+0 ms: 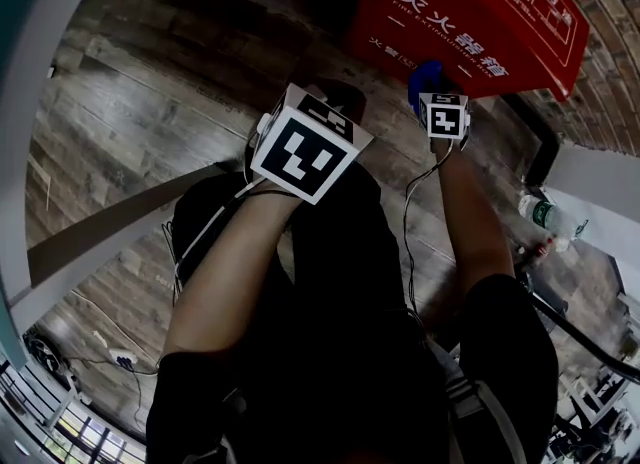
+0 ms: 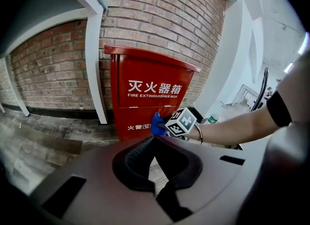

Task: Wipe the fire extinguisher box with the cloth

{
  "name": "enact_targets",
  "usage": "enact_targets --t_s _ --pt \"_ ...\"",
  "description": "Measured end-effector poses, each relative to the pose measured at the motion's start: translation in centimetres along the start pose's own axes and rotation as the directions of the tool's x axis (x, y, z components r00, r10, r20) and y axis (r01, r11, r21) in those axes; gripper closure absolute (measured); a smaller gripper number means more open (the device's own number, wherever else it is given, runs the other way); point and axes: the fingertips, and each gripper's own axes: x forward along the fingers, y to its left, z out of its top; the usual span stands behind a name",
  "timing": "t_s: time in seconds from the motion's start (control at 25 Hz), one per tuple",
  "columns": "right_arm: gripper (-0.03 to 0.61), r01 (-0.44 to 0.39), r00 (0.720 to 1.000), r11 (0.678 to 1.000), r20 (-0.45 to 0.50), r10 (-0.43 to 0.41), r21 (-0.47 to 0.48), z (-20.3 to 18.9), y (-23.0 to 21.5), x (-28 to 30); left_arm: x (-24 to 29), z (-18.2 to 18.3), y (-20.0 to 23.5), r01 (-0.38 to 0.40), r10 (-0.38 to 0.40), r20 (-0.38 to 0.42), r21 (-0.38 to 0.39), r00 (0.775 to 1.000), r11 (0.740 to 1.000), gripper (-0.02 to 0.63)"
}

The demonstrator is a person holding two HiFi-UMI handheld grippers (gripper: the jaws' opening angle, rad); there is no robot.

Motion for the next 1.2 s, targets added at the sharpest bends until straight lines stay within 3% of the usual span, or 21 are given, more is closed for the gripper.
enact_targets --t_s 0.4,0.52,0.72,1.0,1.2 --pt "0.537 -0.057 0.989 0.988 0.124 0.075 -0.145 10.8 10.1 5.5 -3.2 -1.9 2.8 -0.077 0.079 0.027 -0.08 0.996 0.994 0.615" --pt "0.537 -0.064 0.989 0.979 0.119 0.088 -0.191 12.1 11.9 6.9 -3.3 -2.2 3.1 -0.082 0.085 0.029 -0.088 0.996 0.993 0.615" --pt "0.537 -0.038 0.994 0.954 0.088 0.067 -0.299 10.2 13.6 9.7 -3.1 -2.3 3.2 -0.08 0.081 0.016 -0.073 0.997 0.994 0.615" --pt "0.537 -0.024 0.999 0.989 -0.038 0.018 -0.143 5.0 12.2 12.2 -2.2 -2.5 2.4 -0.056 0.056 -0.006 -0.031 0.998 0.998 0.615" --pt "0.537 -0.009 0.994 0.979 -0.105 -0.013 -0.206 1.1 10.5 11.9 -2.0 -2.9 2.3 -0.045 0.045 -0.025 -0.022 0.999 0.999 0.615"
